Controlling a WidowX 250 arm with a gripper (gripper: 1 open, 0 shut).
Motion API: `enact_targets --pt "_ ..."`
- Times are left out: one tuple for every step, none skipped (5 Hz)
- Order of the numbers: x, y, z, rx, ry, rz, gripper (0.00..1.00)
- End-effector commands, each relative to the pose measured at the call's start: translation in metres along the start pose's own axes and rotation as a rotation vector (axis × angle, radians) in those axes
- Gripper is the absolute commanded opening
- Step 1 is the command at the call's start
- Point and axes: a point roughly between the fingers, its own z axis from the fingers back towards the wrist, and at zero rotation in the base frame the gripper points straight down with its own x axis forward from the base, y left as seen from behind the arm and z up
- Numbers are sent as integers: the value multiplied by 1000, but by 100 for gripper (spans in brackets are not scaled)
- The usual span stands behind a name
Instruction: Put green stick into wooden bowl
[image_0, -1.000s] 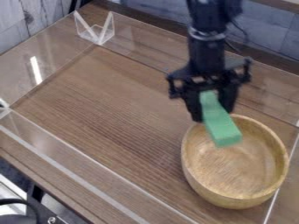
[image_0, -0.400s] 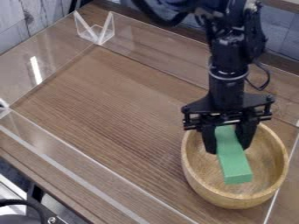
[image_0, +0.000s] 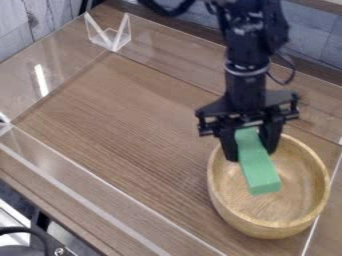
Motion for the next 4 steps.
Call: enact_targets --pt "-3 -18 8 -56 -44 10 0" --pt "0 -15 17 -50 -42 -2 100" --pt "3 -12 28 -47 -40 -14 100" --pt "5 -19 32 -53 -34 -75 100"
